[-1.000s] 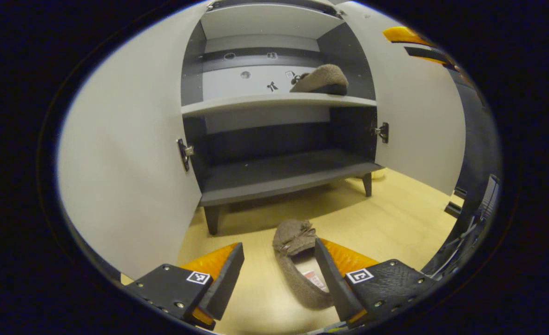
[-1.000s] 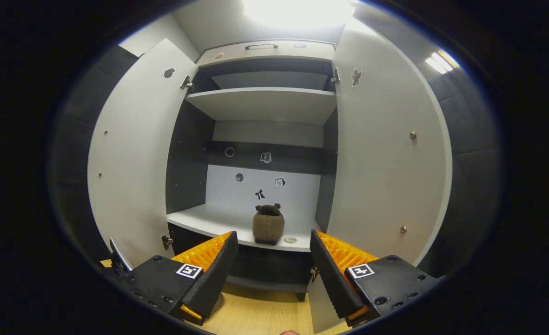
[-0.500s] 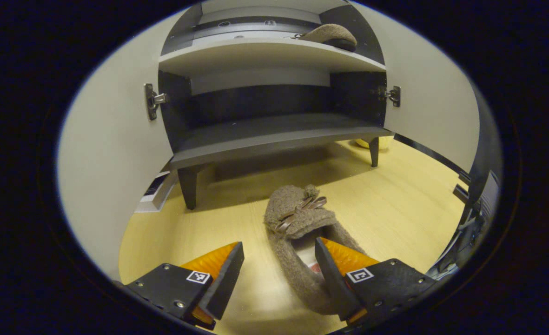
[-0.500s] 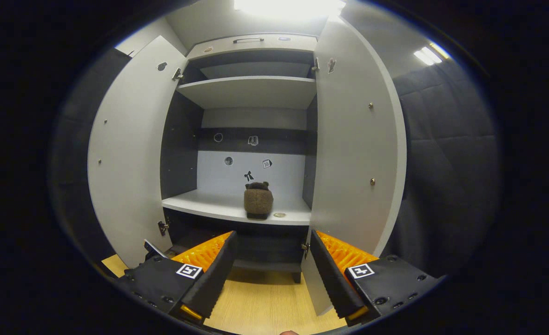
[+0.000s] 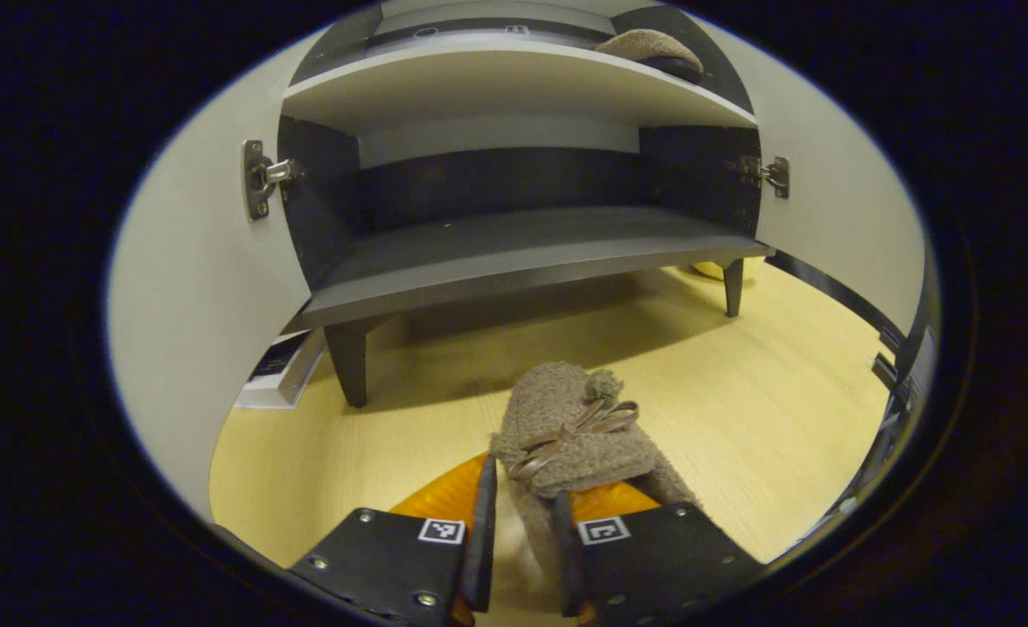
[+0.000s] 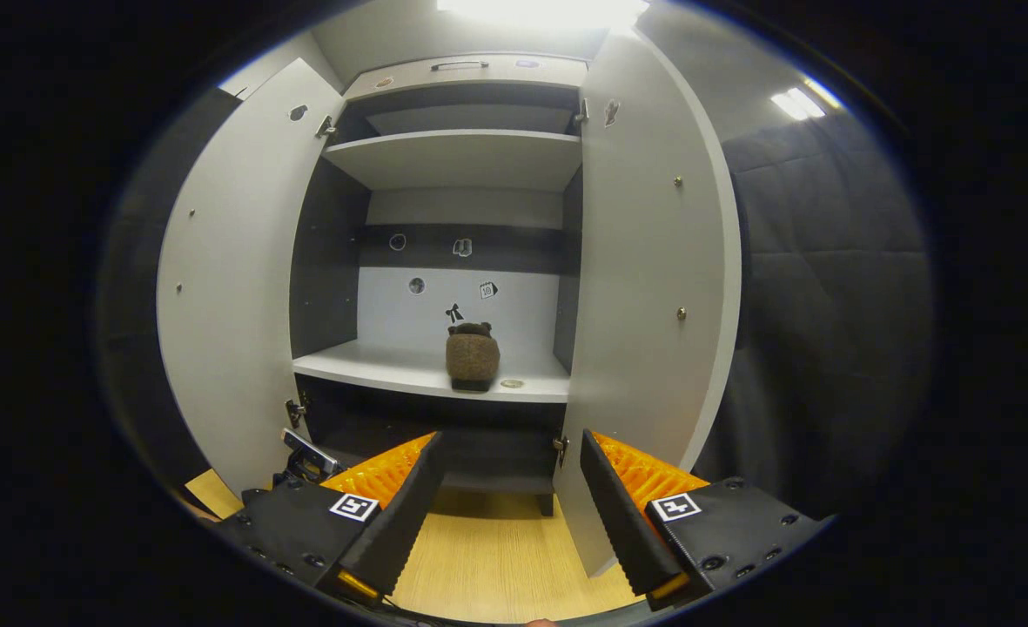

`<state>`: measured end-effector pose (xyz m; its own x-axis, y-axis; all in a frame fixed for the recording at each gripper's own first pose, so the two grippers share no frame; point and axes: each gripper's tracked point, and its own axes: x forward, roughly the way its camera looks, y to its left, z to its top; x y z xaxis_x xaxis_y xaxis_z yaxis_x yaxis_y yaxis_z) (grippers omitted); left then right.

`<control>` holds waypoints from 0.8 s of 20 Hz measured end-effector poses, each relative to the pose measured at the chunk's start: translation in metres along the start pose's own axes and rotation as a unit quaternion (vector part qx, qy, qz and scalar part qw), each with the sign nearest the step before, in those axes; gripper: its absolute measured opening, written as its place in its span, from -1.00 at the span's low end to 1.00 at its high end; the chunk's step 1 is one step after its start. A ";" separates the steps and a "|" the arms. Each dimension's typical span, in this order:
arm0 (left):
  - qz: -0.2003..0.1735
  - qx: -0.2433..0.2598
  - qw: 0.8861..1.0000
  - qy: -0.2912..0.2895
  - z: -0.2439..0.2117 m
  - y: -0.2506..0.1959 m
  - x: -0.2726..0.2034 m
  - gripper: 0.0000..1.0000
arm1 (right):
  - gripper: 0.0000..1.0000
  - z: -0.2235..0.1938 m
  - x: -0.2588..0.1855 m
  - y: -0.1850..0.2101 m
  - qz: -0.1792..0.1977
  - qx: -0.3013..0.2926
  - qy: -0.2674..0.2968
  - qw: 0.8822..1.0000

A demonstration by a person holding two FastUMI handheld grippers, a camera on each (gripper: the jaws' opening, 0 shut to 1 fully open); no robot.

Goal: Grab one shoe with the right hand and put it into the shoe cabinet, grab the other shoe with the left hand and put it into the shoe cabinet; then close the right door with the right hand and the left door with the left hand.

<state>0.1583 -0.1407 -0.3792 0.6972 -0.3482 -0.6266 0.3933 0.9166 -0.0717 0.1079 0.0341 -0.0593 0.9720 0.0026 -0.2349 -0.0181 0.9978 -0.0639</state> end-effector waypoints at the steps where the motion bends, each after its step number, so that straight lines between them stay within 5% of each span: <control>1: -0.006 0.001 1.000 -0.003 0.002 -0.002 0.000 -0.39 | 0.93 0.000 -0.001 0.000 0.001 0.000 0.000 1.000; 4: -0.001 0.001 1.000 -0.011 0.009 -0.003 -0.005 -0.82 | 0.96 -0.001 -0.005 -0.001 0.008 -0.005 0.001 1.000; 5: 0.000 0.001 1.000 -0.021 0.015 -0.004 -0.007 -0.71 | 0.97 -0.001 -0.007 -0.001 0.011 -0.007 0.001 1.000; 6: 0.007 0.004 0.999 -0.031 0.023 -0.002 -0.011 -0.82 | 0.94 -0.002 -0.009 -0.001 0.016 -0.007 0.001 1.000; 16: 0.051 -0.004 0.990 -0.131 0.105 0.000 -0.069 -0.82 | 0.96 0.009 -0.025 -0.001 0.073 0.003 -0.020 0.997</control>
<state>0.1732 -0.1369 -0.2540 0.8650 -0.2918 -0.4082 0.3091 0.9507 -0.0246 0.0859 0.0337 -0.0452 0.9675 0.1512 -0.2025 -0.1596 0.9869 -0.0256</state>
